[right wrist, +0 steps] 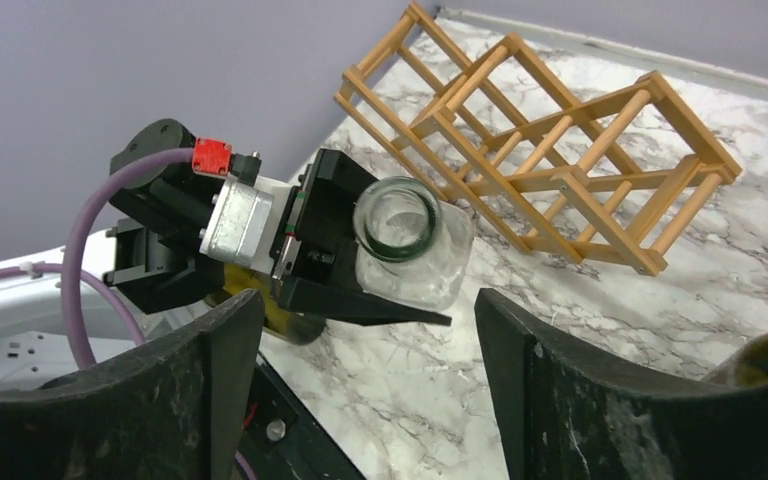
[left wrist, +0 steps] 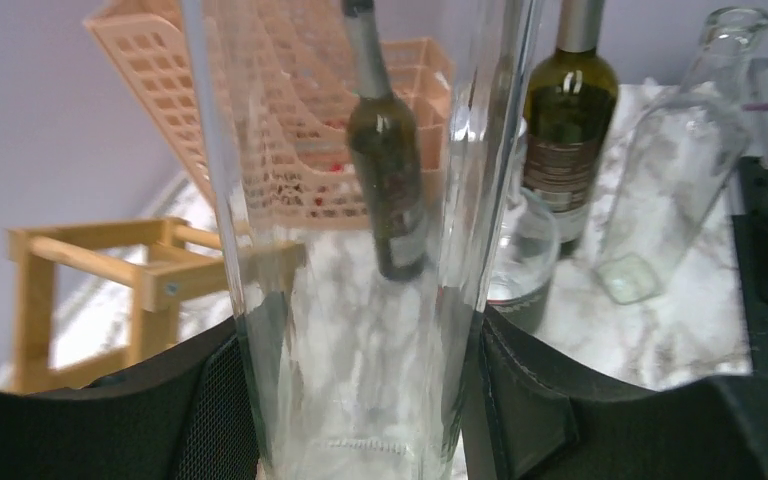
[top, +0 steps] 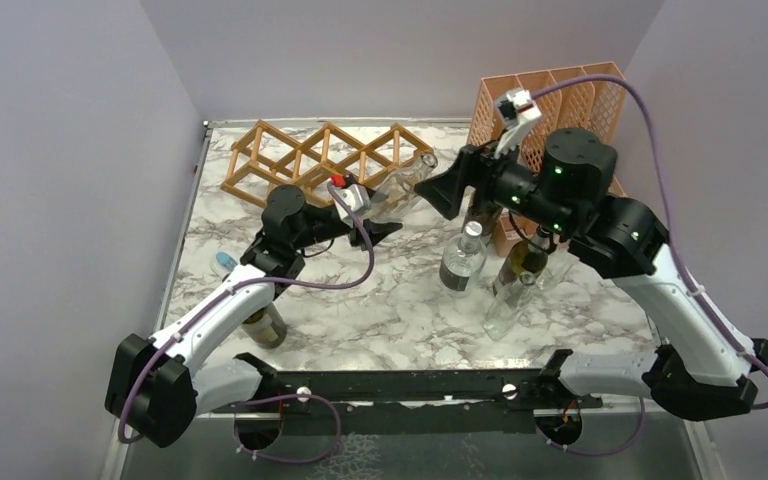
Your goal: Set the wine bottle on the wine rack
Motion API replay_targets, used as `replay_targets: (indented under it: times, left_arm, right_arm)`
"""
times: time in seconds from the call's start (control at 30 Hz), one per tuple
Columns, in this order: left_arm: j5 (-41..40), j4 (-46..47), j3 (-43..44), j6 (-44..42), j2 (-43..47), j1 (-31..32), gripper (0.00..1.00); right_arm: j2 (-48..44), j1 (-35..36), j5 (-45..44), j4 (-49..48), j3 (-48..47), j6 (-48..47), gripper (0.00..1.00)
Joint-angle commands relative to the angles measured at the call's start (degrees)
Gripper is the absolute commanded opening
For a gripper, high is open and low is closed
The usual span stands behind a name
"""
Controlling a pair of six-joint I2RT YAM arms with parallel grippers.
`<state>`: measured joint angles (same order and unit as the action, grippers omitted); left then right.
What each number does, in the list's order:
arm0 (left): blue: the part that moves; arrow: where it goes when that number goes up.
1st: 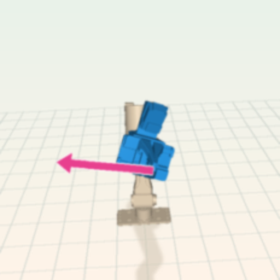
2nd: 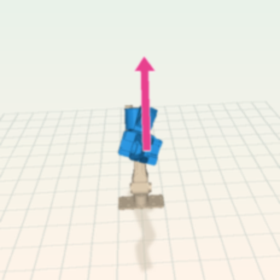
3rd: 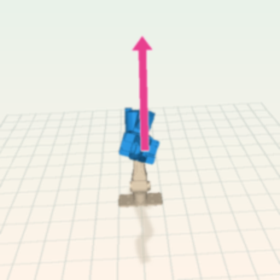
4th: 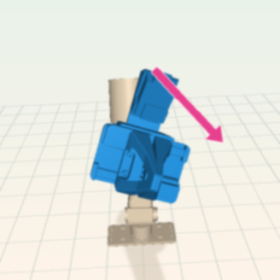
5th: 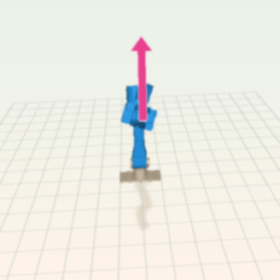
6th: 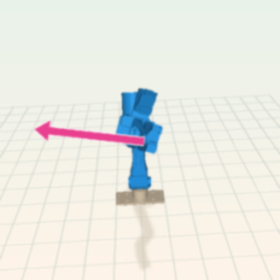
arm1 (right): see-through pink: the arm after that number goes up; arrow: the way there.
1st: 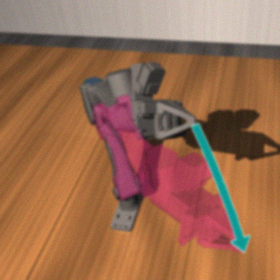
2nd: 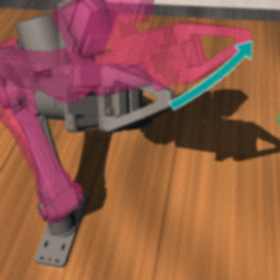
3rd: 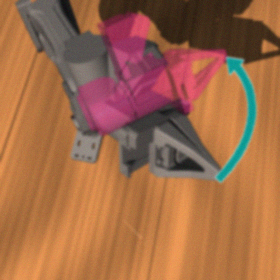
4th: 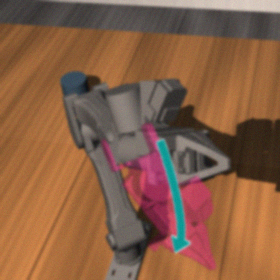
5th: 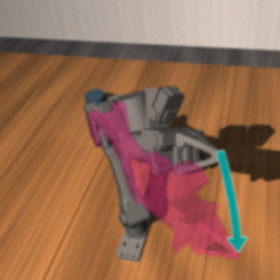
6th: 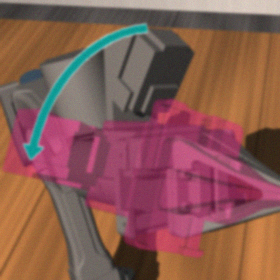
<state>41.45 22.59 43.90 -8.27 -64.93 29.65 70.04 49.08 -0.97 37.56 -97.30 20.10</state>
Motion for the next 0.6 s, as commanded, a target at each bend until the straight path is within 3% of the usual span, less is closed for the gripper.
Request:
replay_targets:
  times: [0.0, 0.3, 0.43, 0.57]
  left_arm:
    - [-3.72, 4.22, 5.94, -13.67, 0.19, -0.12, 0.0]
    - [-3.95, 4.13, 13.13, -33.72, -4.06, -0.16, 0.0]
    - [2.36, 3.94, 17.76, -39.66, -5.39, -0.12, 0.0]
    - [3.67, -0.08, 20.81, -47.33, -6.33, -0.12, 0.0]
  right_arm:
    - [-5.86, 0.24, -4.25, 1.57, 0.89, 1.28, 0.81]
    - [-5.04, 0.26, -6.66, 10.94, -7.25, -2.16, 0.82]
    - [-4.92, 0.28, -7.0, 11.89, -7.9, -3.78, 0.88]
    - [-2.62, 0.26, -5.75, 14.27, -9.58, -5.57, 0.91]
